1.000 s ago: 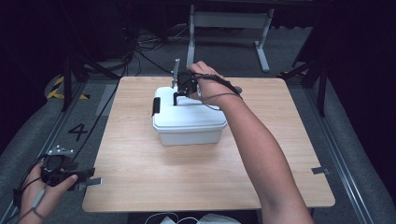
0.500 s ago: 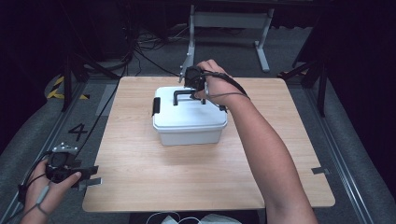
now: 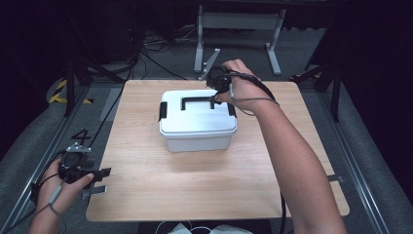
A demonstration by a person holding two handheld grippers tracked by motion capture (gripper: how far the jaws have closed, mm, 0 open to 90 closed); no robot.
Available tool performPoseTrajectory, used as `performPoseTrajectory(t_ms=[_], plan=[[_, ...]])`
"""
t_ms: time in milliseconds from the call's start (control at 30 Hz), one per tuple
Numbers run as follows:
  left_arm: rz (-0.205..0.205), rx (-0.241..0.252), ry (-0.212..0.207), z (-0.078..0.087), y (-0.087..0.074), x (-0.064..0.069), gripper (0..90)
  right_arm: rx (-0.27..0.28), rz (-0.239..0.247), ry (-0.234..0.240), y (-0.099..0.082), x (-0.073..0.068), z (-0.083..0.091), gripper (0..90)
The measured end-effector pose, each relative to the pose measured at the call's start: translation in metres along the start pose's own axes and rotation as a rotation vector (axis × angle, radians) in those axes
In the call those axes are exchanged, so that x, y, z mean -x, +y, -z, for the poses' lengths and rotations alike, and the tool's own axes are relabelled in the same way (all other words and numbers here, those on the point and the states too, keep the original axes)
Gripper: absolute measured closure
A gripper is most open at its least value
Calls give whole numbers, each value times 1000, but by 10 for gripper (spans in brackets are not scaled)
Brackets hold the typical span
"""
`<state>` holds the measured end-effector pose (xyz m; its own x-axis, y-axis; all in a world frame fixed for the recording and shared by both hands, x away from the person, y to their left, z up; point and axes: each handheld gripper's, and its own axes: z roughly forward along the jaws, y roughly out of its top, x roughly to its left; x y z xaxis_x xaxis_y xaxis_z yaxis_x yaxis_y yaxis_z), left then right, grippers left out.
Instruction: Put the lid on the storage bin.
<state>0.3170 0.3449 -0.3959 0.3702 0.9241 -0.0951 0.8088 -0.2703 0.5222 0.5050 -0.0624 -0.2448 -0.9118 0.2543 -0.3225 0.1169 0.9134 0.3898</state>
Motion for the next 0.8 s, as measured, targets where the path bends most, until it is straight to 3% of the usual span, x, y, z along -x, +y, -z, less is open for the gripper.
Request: performPoseTrajectory(t_ms=[200,300,333,633,800], plan=[[-9,-4,-5,-6,6,4,303,24,-51,-10,-19,-2,17,520],[-12,-3,-8,-7,8,5,303,46,-124,-4,-34,-3,26,509],[-10,-6,-6,-7,9,6,303,46,-124,-4,-34,-3,26,509],[-24,2,-17,-9,16,9,297,87,-284,-26,-88,2,51,490],[-29,4,-17,-10,20,9,294,87,-334,-34,-114,4,61,488]])
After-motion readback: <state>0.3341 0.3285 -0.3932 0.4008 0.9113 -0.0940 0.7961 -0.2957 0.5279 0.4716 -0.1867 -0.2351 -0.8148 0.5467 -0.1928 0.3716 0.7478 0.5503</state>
